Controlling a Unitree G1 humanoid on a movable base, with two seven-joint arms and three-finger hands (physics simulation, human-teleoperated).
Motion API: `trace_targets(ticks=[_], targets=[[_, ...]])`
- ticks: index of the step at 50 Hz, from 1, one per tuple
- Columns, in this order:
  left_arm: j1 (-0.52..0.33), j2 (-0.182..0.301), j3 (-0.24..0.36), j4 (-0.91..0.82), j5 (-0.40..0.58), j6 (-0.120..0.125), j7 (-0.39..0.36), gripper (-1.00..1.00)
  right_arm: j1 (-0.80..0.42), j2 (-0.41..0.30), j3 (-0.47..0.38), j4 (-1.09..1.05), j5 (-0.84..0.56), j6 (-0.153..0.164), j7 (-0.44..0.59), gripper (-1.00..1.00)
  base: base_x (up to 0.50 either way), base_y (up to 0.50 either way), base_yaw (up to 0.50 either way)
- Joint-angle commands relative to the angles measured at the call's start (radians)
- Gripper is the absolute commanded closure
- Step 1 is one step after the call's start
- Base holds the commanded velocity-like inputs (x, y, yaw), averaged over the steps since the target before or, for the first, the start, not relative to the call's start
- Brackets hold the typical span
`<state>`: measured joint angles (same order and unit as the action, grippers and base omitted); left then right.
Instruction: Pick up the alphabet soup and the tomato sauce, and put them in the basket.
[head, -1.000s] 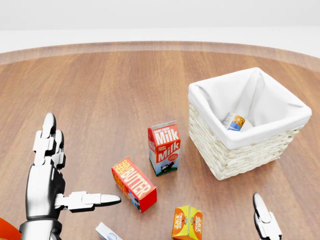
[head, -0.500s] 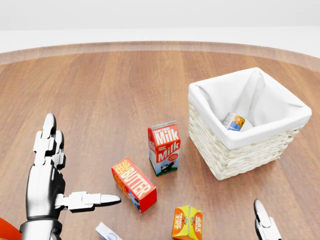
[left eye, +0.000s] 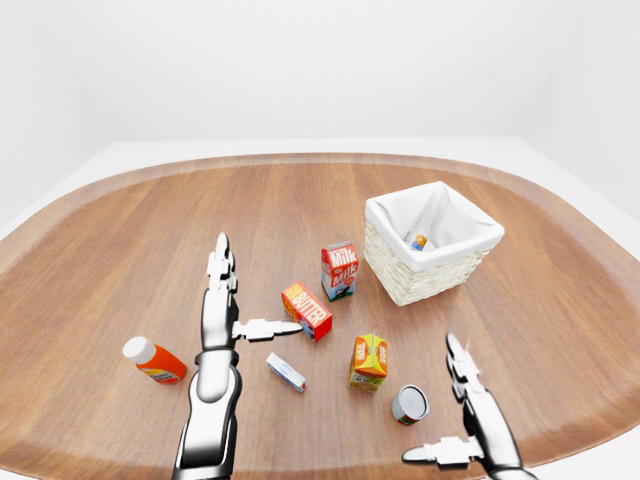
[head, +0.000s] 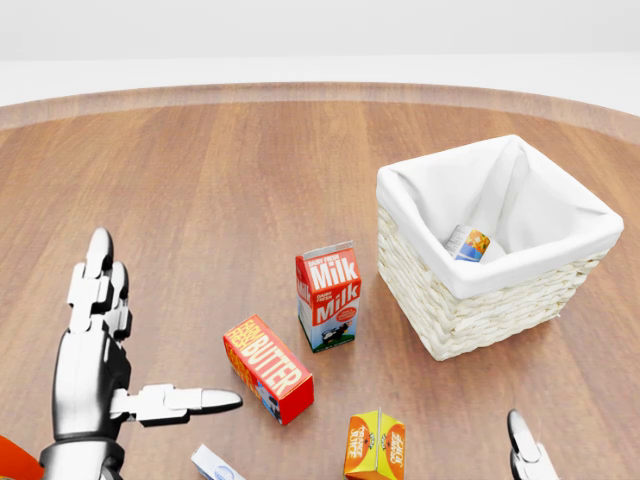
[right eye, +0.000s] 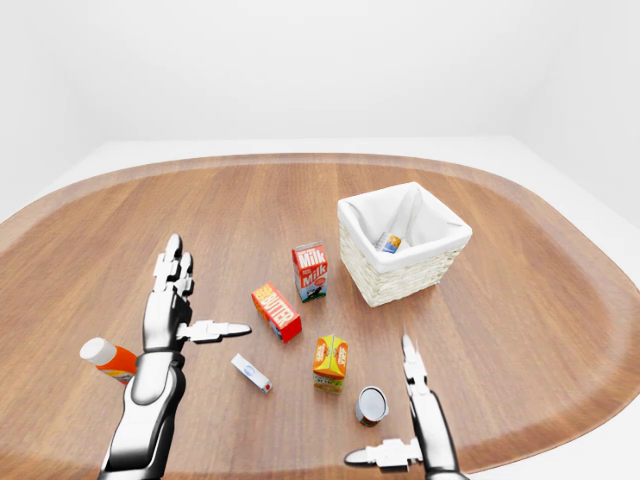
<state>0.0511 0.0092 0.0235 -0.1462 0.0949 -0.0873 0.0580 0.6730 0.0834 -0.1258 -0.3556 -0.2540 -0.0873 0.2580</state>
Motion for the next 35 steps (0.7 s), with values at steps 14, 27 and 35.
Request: trace_targets(ticks=[14, 27, 35], targets=[[0.003, 0.000, 0.010, -0.021, -0.023, 0.000, -0.009, -1.00, -0.030, 0.001, -0.021, 0.073, -0.019, 0.000, -0.011, -1.00, 0.00, 0.00, 0.00], [0.003, 0.000, 0.010, -0.021, -0.023, 0.000, -0.009, -1.00, -0.067, -0.003, -0.036, 0.142, -0.033, 0.000, -0.027, -1.00, 0.00, 0.00, 0.00], [0.003, 0.000, 0.010, -0.021, -0.023, 0.000, -0.009, -1.00, -0.081, -0.008, -0.030, 0.160, -0.047, 0.000, -0.038, -1.00, 0.00, 0.00, 0.00]])
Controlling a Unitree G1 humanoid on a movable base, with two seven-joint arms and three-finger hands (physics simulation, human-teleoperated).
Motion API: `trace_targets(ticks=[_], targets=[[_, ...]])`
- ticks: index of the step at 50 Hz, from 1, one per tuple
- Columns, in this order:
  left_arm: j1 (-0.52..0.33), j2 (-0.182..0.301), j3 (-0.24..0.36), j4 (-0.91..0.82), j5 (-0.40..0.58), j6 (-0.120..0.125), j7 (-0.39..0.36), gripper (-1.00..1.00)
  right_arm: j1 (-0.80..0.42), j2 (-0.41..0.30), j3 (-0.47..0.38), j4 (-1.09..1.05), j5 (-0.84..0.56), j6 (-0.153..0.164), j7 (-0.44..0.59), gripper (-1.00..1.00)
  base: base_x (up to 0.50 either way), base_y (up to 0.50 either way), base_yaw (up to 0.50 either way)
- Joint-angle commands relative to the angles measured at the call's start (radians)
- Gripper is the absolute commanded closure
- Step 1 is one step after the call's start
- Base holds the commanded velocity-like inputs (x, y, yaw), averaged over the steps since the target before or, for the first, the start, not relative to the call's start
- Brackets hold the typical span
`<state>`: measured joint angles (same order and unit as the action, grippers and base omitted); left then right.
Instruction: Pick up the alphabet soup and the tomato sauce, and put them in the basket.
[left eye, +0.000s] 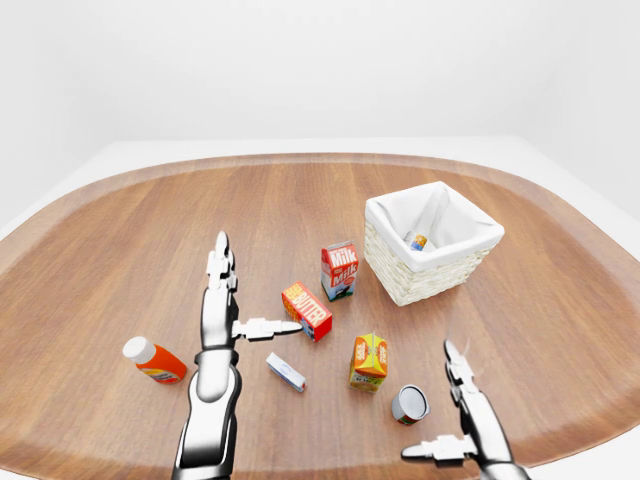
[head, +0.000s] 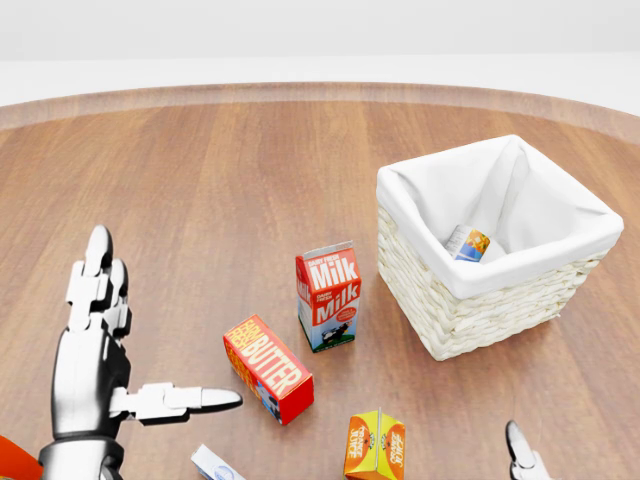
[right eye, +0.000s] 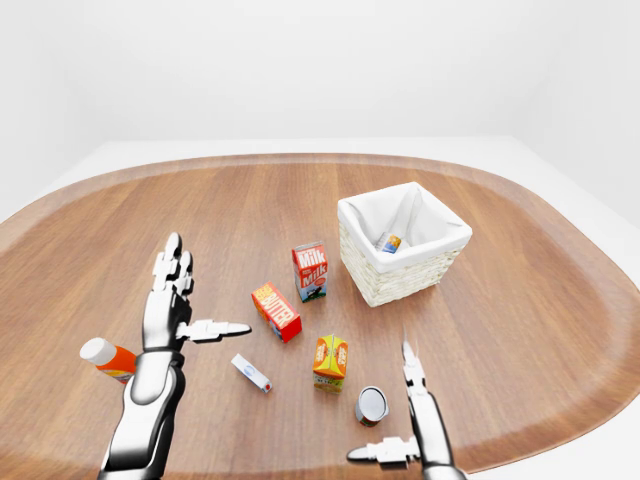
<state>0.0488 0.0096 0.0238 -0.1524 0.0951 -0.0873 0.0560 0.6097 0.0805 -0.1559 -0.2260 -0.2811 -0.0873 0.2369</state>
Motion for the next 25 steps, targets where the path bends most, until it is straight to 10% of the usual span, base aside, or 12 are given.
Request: trace_targets(ticks=[1, 25], targets=[[0.005, 0.000, 0.010, -0.015, -0.023, 0.000, -0.007, -1.00, -0.020, -0.007, 0.000, 0.032, -0.022, 0.000, -0.019, -1.00, 0.00, 0.00, 0.00], [0.005, 0.000, 0.010, -0.015, -0.023, 0.000, -0.007, -1.00, -0.053, -0.030, 0.017, 0.076, -0.044, 0.000, -0.057, -1.00, 0.00, 0.00, 0.00]])
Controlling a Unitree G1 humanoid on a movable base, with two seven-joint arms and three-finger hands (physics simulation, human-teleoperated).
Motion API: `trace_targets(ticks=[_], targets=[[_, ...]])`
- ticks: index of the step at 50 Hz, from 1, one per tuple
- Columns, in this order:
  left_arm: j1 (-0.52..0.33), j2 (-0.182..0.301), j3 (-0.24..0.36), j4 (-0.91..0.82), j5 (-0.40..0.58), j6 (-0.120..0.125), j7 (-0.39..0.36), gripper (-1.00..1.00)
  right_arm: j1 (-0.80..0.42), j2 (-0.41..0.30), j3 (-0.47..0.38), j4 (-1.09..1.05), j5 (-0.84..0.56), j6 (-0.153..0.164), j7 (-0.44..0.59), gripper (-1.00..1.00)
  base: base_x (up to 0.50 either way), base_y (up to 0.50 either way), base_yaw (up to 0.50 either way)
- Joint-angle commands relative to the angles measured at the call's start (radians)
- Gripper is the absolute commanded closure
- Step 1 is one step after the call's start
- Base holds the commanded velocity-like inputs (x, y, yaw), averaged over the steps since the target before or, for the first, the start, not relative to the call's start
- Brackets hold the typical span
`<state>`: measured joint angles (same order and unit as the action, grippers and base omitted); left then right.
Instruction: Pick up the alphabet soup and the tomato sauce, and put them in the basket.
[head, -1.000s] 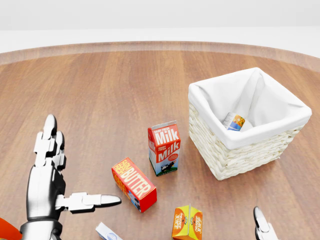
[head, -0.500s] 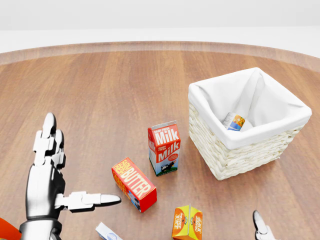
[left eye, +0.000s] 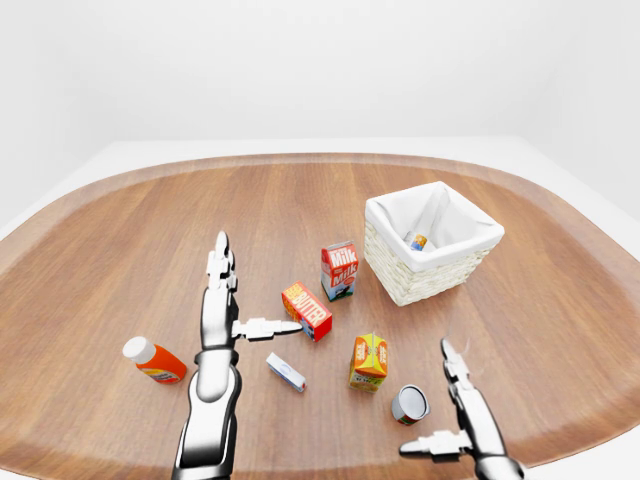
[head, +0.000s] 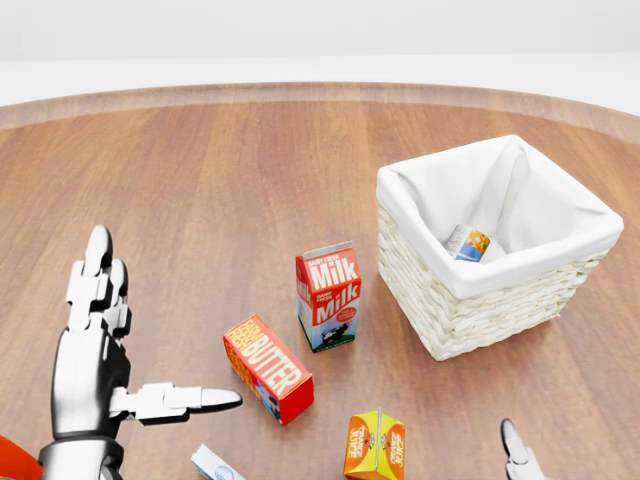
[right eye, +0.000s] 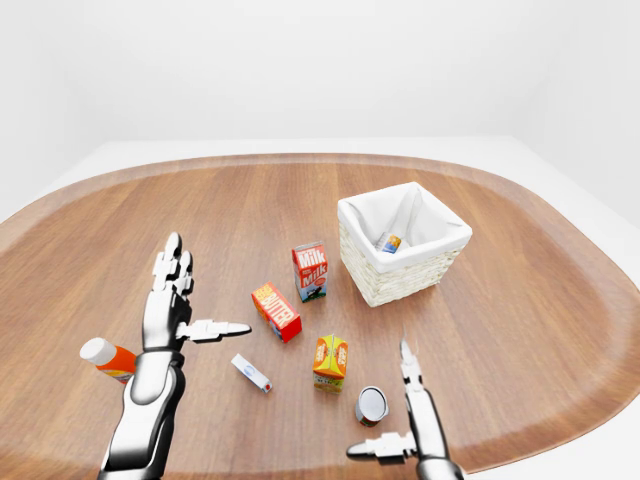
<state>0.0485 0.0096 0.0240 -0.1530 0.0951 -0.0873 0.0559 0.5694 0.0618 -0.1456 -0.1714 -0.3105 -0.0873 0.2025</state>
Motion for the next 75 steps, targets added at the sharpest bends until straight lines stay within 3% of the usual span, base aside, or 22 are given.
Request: trace_targets(ticks=[1, 25, 75], targets=[[0.006, 0.000, 0.009, -0.014, -0.023, 0.000, -0.007, -1.00, -0.017, -0.013, 0.008, 0.031, -0.017, 0.000, -0.026, -1.00, 0.00, 0.00, 0.00], [0.006, 0.000, 0.009, -0.014, -0.023, 0.000, -0.007, -1.00, -0.048, -0.044, 0.040, 0.141, -0.049, 0.000, -0.097, -1.00, 0.00, 0.00, 0.00], [0.006, 0.000, 0.009, -0.014, -0.023, 0.000, -0.007, -1.00, -0.119, -0.071, 0.043, 0.203, -0.066, 0.000, -0.134, -1.00, 0.00, 0.00, 0.00]])
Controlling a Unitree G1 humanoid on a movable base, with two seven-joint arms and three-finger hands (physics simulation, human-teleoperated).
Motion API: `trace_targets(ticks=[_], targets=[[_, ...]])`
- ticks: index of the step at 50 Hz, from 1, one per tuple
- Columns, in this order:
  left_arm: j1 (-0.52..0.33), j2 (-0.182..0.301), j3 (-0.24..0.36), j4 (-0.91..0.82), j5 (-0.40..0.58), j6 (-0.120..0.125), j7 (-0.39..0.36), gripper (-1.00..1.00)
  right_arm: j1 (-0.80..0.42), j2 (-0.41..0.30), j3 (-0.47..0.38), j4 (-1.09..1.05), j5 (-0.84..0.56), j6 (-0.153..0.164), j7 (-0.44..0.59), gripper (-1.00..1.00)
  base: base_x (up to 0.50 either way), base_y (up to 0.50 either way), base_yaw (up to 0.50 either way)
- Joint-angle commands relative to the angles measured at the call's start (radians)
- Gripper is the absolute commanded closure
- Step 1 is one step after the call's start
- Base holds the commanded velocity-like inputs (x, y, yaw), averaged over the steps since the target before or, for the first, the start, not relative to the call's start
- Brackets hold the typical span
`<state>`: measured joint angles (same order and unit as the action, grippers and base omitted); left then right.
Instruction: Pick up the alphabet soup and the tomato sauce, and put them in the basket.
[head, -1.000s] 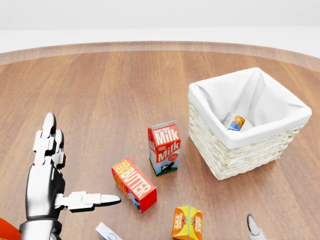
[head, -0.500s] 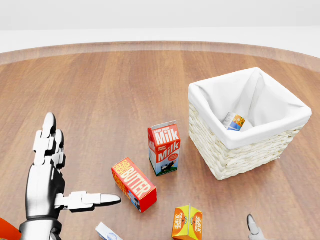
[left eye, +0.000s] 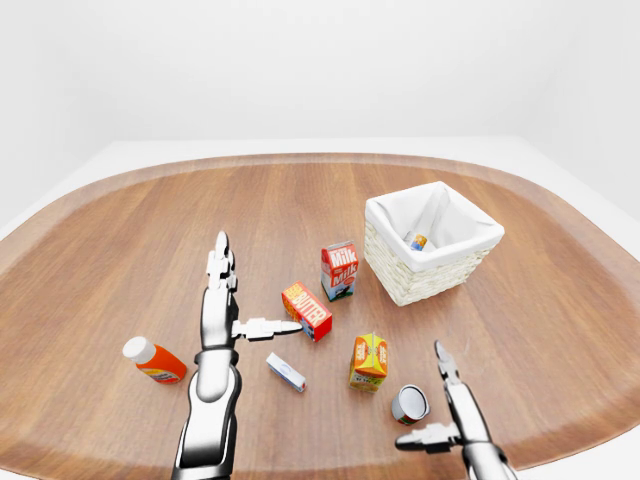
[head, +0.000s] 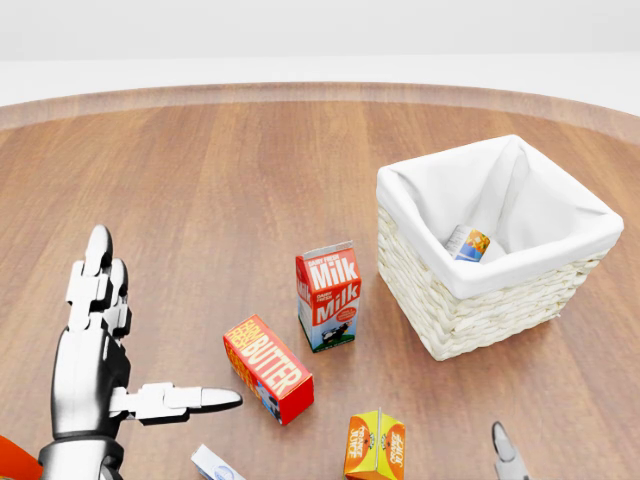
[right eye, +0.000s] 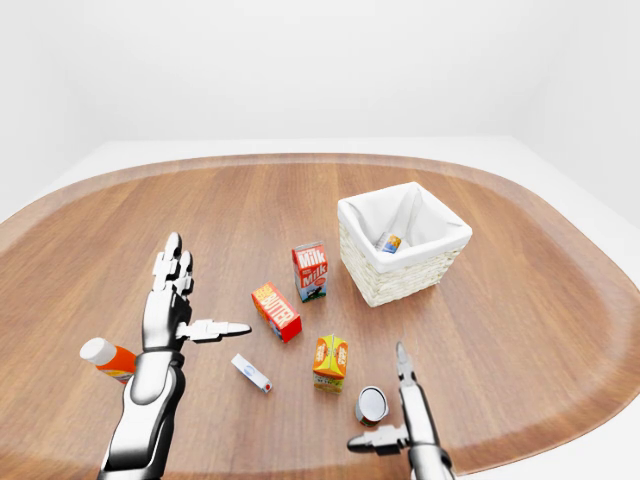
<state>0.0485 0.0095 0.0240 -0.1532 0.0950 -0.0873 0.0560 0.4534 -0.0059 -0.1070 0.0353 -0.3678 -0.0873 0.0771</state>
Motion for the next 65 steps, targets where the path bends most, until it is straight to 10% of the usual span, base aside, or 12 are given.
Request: trace_targets(ticks=[1, 65], targets=[[0.006, 0.000, 0.009, -0.014, -0.023, 0.000, -0.007, -1.00, -0.002, -0.003, 0.005, -0.005, -0.009, 0.000, -0.008, -1.00, 0.00, 0.00, 0.00], [0.006, 0.000, 0.009, -0.014, -0.023, 0.000, -0.007, -1.00, -0.085, -0.041, 0.058, 0.180, -0.049, 0.000, -0.111, -1.00, 0.00, 0.00, 0.00]])
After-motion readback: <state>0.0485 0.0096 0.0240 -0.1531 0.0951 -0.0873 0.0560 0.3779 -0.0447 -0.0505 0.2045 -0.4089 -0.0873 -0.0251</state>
